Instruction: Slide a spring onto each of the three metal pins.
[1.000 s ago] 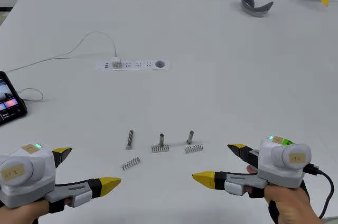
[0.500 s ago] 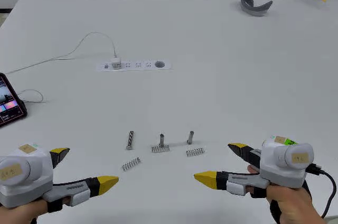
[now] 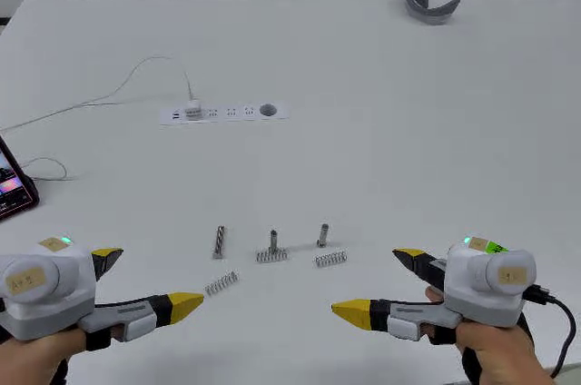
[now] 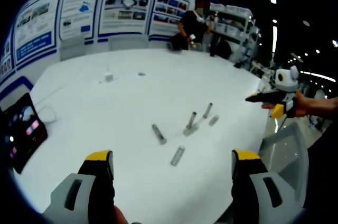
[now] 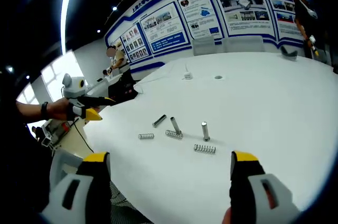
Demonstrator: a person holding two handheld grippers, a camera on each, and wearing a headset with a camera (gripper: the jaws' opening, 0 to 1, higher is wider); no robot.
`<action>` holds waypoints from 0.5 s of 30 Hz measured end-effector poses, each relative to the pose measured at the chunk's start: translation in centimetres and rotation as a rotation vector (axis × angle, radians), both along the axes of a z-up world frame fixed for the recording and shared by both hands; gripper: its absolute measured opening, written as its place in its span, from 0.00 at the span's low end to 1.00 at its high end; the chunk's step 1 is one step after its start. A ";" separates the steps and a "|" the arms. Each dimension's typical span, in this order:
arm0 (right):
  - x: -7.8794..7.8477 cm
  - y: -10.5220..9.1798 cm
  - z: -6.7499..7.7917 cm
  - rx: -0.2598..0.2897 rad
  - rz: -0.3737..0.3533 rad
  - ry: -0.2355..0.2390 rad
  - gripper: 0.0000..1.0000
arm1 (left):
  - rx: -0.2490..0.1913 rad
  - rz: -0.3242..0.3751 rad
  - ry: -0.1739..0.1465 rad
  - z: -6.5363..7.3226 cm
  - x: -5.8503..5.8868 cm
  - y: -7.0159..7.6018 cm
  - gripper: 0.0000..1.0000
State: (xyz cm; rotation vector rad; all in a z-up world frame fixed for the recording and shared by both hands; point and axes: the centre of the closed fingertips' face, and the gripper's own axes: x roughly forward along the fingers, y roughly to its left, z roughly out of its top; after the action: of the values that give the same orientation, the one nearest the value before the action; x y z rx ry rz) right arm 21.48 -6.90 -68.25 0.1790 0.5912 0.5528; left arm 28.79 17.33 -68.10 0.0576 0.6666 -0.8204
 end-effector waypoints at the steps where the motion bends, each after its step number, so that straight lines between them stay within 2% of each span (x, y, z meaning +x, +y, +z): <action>1: -0.1 0.0 0.0 -0.001 0.000 0.000 0.96 | 0.002 -0.004 0.002 -0.1 0.1 -0.1 0.94; 15: -0.5 0.2 -0.2 -0.004 0.001 0.009 0.96 | 0.020 -0.051 0.023 -1.8 2.7 -1.9 0.91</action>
State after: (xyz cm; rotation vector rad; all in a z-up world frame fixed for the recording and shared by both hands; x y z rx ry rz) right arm 20.94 -6.65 -68.43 0.1780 0.6009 0.5519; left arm 31.48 15.40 -69.93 0.0842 0.6977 -0.8647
